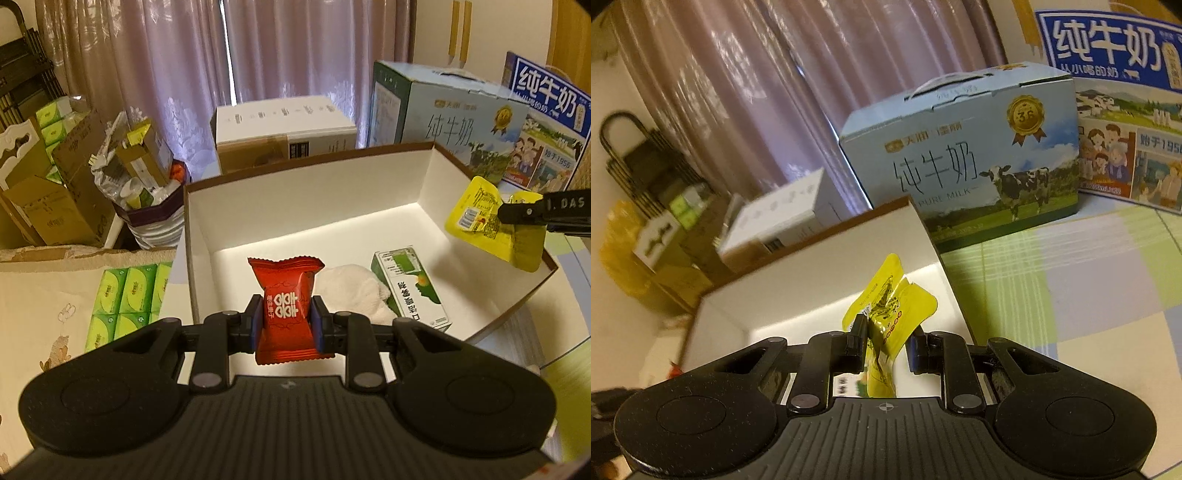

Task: Organize objects
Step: 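Carry both packets into the brown box and open both grippers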

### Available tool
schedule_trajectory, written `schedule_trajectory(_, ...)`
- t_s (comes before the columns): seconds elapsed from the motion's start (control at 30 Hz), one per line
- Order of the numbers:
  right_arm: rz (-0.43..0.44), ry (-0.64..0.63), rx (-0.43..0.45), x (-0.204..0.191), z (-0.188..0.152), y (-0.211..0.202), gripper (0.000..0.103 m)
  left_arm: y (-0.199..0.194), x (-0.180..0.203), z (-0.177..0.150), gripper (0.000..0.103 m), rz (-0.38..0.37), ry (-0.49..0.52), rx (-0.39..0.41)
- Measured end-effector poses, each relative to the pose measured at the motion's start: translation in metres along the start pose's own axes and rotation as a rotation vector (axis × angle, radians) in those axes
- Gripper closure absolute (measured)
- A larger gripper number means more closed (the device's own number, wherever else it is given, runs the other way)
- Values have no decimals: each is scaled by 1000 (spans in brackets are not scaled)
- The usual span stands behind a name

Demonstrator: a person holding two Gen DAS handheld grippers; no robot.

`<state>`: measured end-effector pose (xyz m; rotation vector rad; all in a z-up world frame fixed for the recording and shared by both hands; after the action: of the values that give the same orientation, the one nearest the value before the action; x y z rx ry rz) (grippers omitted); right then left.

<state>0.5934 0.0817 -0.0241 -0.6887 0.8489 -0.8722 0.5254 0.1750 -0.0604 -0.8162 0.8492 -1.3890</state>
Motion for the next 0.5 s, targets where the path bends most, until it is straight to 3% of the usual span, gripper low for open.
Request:
schedule_trajectory(0.23, -75, -40, -35, -2, -7, 29, 86, 18, -2, 1, 81, -3, 2, -34)
schedule_trajectory(0.5, -86, -62, -14, -6, -6, 39, 85, 27, -6, 4, 81, -5, 1, -48)
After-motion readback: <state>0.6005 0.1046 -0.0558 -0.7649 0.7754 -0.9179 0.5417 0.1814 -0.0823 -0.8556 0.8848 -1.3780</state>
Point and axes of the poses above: each gripper's, at about its wrist camera, not at the fingertips, and y roughly the way its jaws point, x to its right, z to its top, the point moved 5 cm from there along y, roughly the way its jaws point, and after that the axes turned 14 degrees about -x, right-handed, at the moved point
